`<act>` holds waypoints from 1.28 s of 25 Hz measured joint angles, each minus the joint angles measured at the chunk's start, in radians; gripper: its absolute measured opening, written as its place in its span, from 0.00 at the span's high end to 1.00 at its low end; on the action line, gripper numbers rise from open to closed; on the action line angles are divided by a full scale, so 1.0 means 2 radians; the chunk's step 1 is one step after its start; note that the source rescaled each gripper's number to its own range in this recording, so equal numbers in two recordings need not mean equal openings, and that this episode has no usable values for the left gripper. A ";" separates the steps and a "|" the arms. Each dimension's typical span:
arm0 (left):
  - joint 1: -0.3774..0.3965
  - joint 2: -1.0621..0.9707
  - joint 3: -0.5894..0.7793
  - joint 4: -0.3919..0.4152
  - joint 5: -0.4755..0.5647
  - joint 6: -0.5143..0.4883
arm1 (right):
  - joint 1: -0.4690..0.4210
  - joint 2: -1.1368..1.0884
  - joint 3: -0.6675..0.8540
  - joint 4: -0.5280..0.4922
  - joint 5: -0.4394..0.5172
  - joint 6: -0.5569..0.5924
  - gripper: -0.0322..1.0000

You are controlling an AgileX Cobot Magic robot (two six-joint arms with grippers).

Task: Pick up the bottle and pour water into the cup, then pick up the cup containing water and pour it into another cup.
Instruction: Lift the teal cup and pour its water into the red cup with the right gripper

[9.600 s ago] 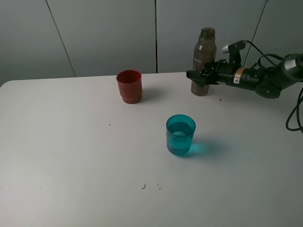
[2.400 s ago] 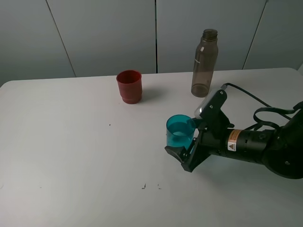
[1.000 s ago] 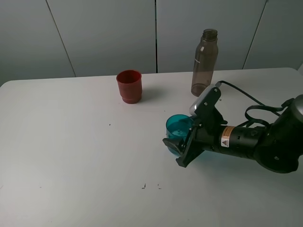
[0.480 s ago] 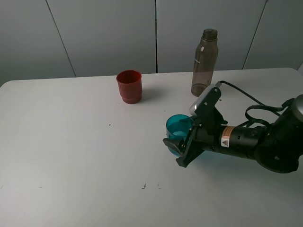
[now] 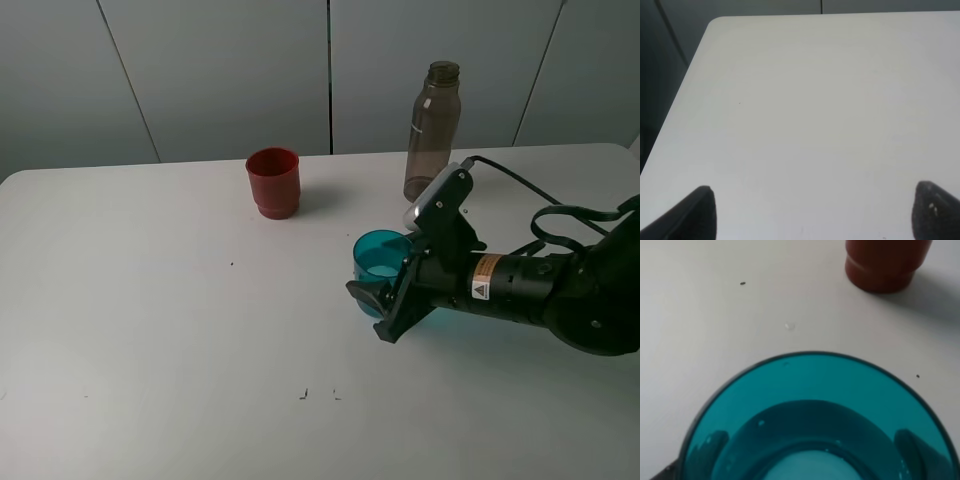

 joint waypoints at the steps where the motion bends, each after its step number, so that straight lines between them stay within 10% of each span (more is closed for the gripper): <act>1: 0.000 0.000 0.000 0.000 0.000 0.000 | 0.000 -0.011 -0.005 0.000 0.017 0.011 0.82; 15: 0.000 0.000 0.000 0.000 0.000 0.000 | 0.009 -0.063 -0.156 -0.043 0.163 0.175 0.82; 25: 0.000 0.000 0.000 0.000 0.000 0.000 | 0.037 -0.061 -0.309 -0.052 0.364 0.212 0.82; 32: 0.000 0.000 0.000 0.000 0.000 0.000 | 0.037 -0.012 -0.393 -0.052 0.388 0.214 0.82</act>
